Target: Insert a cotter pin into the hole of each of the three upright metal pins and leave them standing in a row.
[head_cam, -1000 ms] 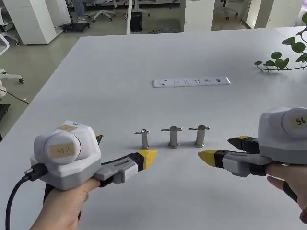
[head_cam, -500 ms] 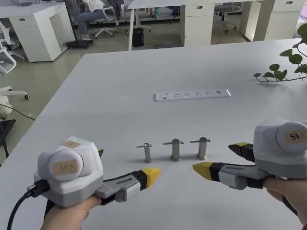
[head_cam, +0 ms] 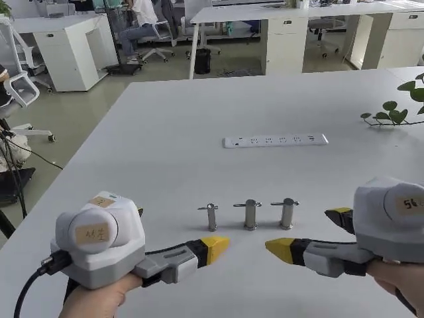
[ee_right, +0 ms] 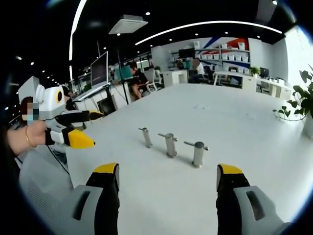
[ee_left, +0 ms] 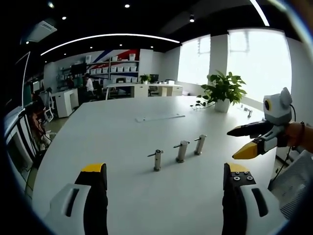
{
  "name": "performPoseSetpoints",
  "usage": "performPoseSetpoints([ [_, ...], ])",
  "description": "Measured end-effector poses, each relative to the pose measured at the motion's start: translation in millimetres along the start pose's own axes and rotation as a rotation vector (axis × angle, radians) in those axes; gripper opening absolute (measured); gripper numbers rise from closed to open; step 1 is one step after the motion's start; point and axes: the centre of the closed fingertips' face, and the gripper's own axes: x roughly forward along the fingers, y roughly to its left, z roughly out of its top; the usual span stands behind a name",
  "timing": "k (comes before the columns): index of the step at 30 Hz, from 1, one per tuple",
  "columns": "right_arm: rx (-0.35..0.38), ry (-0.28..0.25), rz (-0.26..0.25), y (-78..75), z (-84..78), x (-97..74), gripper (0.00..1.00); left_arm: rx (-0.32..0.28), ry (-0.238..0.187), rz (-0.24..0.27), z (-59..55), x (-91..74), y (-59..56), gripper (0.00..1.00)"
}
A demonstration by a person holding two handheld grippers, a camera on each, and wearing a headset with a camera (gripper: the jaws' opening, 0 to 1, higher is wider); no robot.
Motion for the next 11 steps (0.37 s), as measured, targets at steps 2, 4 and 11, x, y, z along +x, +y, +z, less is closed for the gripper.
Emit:
performPoseSetpoints([
  [2, 0.008, 0.0, -0.003, -0.8, -0.8, -1.7, 0.79, 0.001, 0.002, 0.002, -0.6, -0.5, -0.3, 0.99],
  [4, 0.011, 0.009, -0.005, -1.7, -2.8, -3.1, 0.79, -0.01, -0.005, 0.007, 0.5, -0.7, 0.6, 0.99],
  [11, 0.017, 0.019, -0.028, -6.6, -5.9, -8.2, 0.78, -0.007, -0.005, 0.005, -0.2, -3.4, 3.3, 0.98],
])
